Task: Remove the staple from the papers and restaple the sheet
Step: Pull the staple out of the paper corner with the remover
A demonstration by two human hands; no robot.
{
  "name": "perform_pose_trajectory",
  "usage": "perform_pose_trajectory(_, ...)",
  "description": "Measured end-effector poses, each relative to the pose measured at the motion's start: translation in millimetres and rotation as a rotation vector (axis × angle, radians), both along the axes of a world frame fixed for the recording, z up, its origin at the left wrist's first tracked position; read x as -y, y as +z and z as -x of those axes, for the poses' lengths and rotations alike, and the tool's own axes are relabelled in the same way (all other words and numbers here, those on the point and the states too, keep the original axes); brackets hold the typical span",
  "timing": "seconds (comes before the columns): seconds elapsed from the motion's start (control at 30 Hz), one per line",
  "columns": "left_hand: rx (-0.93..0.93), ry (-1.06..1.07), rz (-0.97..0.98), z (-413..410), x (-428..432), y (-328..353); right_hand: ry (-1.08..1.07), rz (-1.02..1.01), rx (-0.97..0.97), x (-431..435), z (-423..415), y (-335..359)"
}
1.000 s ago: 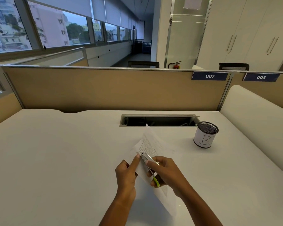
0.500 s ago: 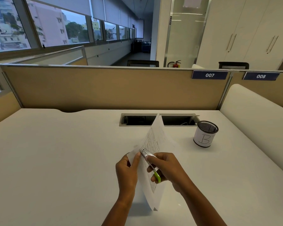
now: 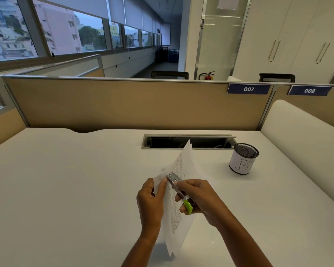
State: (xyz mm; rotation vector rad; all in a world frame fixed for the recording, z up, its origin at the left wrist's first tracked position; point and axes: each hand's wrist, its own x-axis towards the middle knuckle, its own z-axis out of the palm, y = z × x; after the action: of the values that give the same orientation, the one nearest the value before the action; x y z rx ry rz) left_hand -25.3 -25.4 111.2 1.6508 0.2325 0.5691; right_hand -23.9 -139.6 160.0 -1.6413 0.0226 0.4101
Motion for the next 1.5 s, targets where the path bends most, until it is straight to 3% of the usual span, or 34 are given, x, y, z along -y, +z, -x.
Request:
perform_pose_trajectory(0.7, 0.074, 0.010, -0.118, 0, -5, -2, -0.053, -0.011, 0.008, -4, -1, 1)
perform_pose_trajectory(0.9, 0.091, 0.012, -0.154, 0, -7, -4, -0.083, 0.052, 0.097, -4, -1, -2)
perform_pose_trajectory(1.17, 0.134, -0.008, -0.191, 1, -10, -3, -0.121, 0.250, 0.272, -7, -1, -9)
perform_pose_trajectory(1.33, 0.220, -0.068, -0.205, 10, -5, -2, -0.301, 0.529, 0.403, 18, -12, 0)
perform_pose_trajectory(1.5, 0.115, -0.003, -0.067, 0, -10, 1, -0.148, 0.294, 0.315, 18, -3, 4)
